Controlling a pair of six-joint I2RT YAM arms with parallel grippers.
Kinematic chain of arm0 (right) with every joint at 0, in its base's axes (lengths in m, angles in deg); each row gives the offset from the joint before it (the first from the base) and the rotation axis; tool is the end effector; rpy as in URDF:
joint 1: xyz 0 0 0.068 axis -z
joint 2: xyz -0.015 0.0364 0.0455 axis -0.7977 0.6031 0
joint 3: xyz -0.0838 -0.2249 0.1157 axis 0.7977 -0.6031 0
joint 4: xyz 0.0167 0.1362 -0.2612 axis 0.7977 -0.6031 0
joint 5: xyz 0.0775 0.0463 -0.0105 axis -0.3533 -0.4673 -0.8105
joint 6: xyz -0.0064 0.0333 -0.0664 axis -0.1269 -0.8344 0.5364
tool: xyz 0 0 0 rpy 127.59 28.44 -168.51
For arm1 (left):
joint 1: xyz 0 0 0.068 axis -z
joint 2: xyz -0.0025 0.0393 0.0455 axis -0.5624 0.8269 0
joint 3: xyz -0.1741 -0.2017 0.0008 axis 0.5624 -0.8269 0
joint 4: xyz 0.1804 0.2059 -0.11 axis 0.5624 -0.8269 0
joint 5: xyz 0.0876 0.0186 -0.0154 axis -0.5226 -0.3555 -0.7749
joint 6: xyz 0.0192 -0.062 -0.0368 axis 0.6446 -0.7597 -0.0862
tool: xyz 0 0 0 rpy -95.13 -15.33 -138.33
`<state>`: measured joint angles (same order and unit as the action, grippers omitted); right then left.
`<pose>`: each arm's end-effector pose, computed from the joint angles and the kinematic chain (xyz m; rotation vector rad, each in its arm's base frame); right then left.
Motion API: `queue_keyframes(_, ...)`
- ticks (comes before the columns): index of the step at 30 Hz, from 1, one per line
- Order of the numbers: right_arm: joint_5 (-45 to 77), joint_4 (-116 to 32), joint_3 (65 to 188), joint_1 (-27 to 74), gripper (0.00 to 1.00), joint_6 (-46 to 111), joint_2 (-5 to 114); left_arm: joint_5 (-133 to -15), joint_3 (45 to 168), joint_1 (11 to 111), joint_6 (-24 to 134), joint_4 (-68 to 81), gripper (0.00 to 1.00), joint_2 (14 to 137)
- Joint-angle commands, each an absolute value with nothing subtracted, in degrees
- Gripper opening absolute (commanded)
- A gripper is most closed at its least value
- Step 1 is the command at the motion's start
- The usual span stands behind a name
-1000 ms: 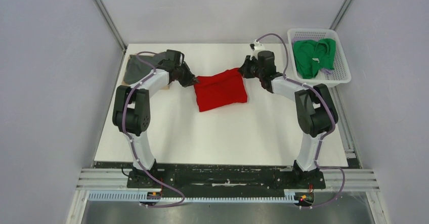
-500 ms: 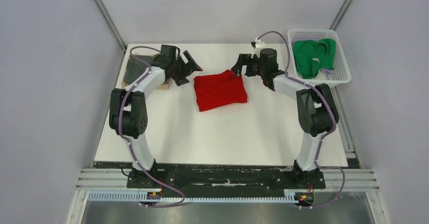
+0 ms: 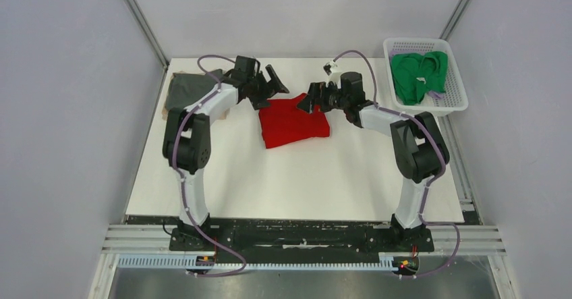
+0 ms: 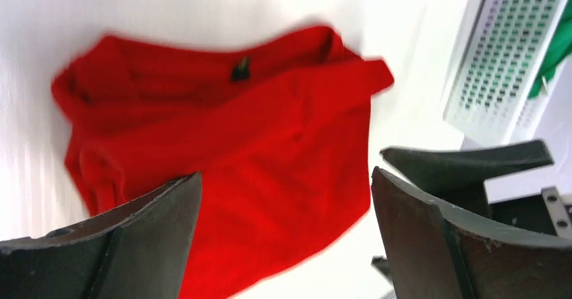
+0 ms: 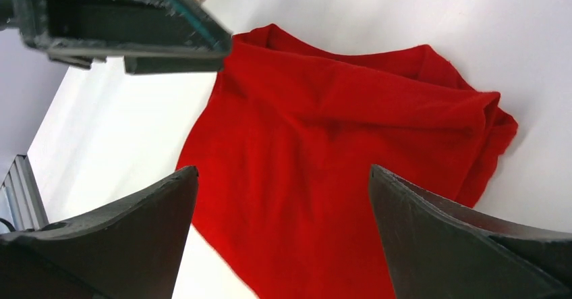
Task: Fold and stack the t-shirts
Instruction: Smooth out wrinkles on the folded tshirt
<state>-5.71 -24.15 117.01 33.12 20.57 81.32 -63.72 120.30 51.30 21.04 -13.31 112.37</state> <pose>0.4276 0.1866 0.1625 -0.3606 2.0301 0.9378 0.4638 -0.1633 0.1851 -0.4437 2.4462 -0.8826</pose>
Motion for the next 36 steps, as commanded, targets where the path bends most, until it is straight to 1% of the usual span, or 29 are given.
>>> queue_keyframes(1,-7.90,-24.82,124.49,33.27,0.98,21.06,87.62,-65.40,133.34,50.70,24.29,-17.72,1.00,121.17)
queue_keyframes(4,-8.00,-26.79,130.28,33.34,0.98,21.67,92.71,-67.15,137.92,50.44,24.53,-19.88,1.00,125.81)
queue_keyframes(8,-7.49,-27.29,139.19,33.31,0.98,22.56,99.53,-69.52,140.96,49.73,24.53,-21.33,1.00,128.58)
queue_keyframes(12,-4.34,-27.13,146.78,33.40,0.98,21.58,106.54,-70.96,140.54,49.43,24.77,-22.09,1.00,129.28)
queue_keyframes(15,-3.77,-27.34,147.99,33.50,0.98,19.60,109.11,-71.23,139.15,49.42,24.79,-22.81,1.00,129.46)
queue_keyframes(17,-4.01,-25.99,144.65,33.49,0.98,18.39,108.77,-70.96,137.28,49.42,24.36,-22.86,1.00,129.17)
queue_keyframes(22,-5.01,-18.00,128.31,33.40,0.98,14.42,103.31,-67.97,128.85,49.47,23.82,-19.81,1.00,125.77)
queue_keyframes(25,-4.12,-11.28,115.00,32.68,0.98,12.65,96.05,-67.69,121.26,49.81,23.40,-17.95,1.00,120.79)
queue_keyframes(29,-1.40,-11.04,103.22,31.41,0.98,15.32,85.51,-67.35,109.26,51.06,22.25,-12.73,1.00,111.86)
queue_keyframes(32,0.74,-12.58,100.42,31.06,0.98,17.62,79.60,-68.28,104.38,51.96,22.35,-11.41,1.00,105.92)
queue_keyframes(36,3.00,-19.42,103.78,30.88,0.98,21.80,73.47,-70.52,106.74,52.13,24.44,-15.52,1.00,100.63)
